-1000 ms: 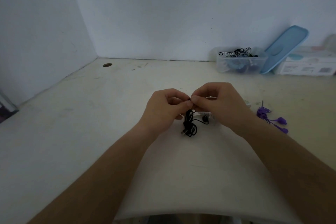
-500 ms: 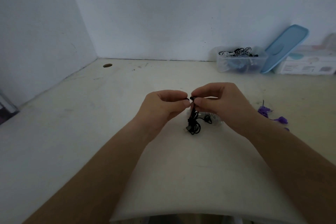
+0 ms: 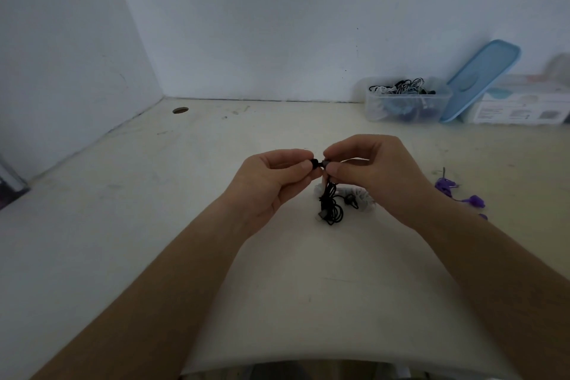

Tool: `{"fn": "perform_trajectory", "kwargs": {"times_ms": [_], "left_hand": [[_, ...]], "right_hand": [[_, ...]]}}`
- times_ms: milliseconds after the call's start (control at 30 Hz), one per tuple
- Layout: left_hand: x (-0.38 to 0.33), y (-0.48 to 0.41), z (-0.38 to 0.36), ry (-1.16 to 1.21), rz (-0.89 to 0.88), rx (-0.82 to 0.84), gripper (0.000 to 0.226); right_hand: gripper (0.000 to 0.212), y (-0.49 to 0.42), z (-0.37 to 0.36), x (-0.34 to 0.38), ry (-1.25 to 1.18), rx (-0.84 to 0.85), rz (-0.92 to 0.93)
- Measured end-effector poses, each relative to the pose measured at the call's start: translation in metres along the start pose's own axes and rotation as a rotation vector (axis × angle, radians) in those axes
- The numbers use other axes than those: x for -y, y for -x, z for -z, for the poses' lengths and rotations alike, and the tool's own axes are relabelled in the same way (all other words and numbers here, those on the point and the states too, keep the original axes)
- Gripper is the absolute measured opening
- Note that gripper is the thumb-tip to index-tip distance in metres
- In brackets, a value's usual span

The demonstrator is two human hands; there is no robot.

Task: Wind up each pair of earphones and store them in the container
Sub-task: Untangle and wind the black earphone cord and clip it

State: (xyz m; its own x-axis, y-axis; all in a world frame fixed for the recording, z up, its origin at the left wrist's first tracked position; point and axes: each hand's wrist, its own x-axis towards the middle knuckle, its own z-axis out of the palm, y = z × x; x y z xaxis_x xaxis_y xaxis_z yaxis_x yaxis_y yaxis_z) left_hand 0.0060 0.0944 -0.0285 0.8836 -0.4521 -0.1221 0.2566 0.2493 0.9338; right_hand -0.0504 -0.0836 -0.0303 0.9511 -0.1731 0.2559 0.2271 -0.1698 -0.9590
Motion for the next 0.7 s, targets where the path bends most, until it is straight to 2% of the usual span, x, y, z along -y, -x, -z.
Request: {"fn": "perform_trajectory", "kwargs": {"times_ms": [333, 700], "left_hand": [[-0.0005, 0.001, 0.0002, -0.127, -0.056, 0.034, 0.014], [0.0002, 0.0021, 0.0, -0.128, -0.06, 0.077, 0.017]], "right_hand": [[0.015, -0.0007, 0.0003, -0.0003, 0.007, -0.003, 0.025], [0.016, -0.0022, 0.0048, -0.0007, 0.067, 0.014, 0.062]]}}
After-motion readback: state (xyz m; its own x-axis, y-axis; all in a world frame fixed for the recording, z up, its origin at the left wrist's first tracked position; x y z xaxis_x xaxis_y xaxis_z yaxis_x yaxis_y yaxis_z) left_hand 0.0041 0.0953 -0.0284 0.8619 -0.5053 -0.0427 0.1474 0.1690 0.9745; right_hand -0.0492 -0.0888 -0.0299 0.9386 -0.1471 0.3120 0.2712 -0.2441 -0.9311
